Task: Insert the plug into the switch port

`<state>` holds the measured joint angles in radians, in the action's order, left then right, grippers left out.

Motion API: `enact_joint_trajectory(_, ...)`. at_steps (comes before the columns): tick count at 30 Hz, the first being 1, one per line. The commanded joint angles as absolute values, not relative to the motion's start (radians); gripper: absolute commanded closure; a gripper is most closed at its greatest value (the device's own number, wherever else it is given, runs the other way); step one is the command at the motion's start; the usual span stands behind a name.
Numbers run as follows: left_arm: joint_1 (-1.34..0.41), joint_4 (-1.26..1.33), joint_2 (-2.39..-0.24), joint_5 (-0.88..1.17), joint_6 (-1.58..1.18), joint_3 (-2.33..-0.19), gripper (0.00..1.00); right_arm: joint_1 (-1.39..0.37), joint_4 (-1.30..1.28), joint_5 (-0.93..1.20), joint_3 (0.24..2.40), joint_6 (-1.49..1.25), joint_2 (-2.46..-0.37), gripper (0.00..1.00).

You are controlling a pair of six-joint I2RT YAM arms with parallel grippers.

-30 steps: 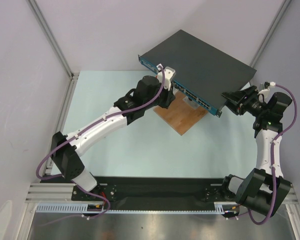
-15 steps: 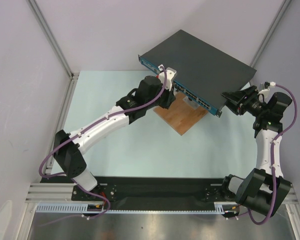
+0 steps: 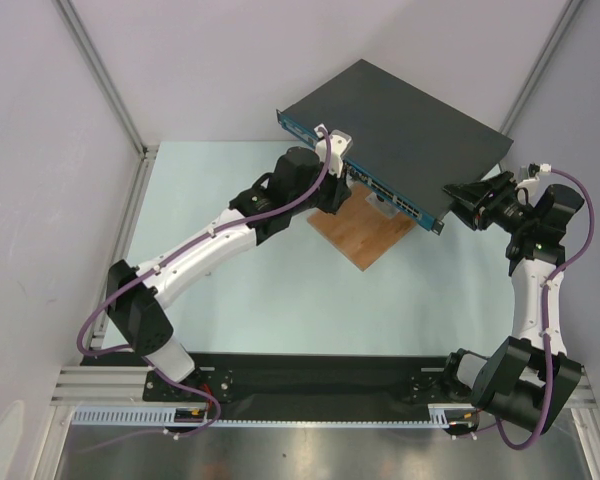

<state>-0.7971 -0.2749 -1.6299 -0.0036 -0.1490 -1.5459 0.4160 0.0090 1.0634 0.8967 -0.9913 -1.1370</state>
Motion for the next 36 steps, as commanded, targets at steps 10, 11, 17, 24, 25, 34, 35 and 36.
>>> enact_joint_trajectory(10,-0.785,-0.209,-1.640,-0.017,-0.124,-1.606,1.00,0.396,0.071,1.008,0.900,-0.861,-1.140,1.00)
enact_joint_trajectory(11,-0.785,-0.204,-1.644,-0.018,-0.117,-1.605,1.00,0.397,0.069,1.008,0.900,-0.859,-1.140,1.00)
enact_joint_trajectory(17,-0.785,-0.195,-1.661,-0.015,-0.101,-1.621,1.00,0.394,0.071,1.008,0.902,-0.859,-1.147,1.00)
enact_joint_trajectory(24,-0.790,-0.192,-1.678,-0.008,-0.097,-1.649,1.00,0.391,0.069,1.006,0.902,-0.861,-1.149,1.00)
enact_joint_trajectory(25,-0.793,-0.189,-1.678,-0.008,-0.095,-1.649,1.00,0.391,0.071,1.006,0.900,-0.865,-1.149,1.00)
enact_joint_trajectory(34,-0.824,-0.153,-1.664,-0.023,-0.019,-1.602,1.00,0.388,0.097,1.012,0.902,-0.894,-1.161,1.00)
enact_joint_trajectory(35,-0.825,-0.149,-1.663,-0.029,-0.014,-1.597,1.00,0.388,0.098,1.011,0.903,-0.894,-1.161,1.00)
enact_joint_trajectory(36,-0.825,-0.143,-1.661,-0.035,-0.011,-1.591,1.00,0.388,0.098,1.014,0.902,-0.894,-1.163,1.00)
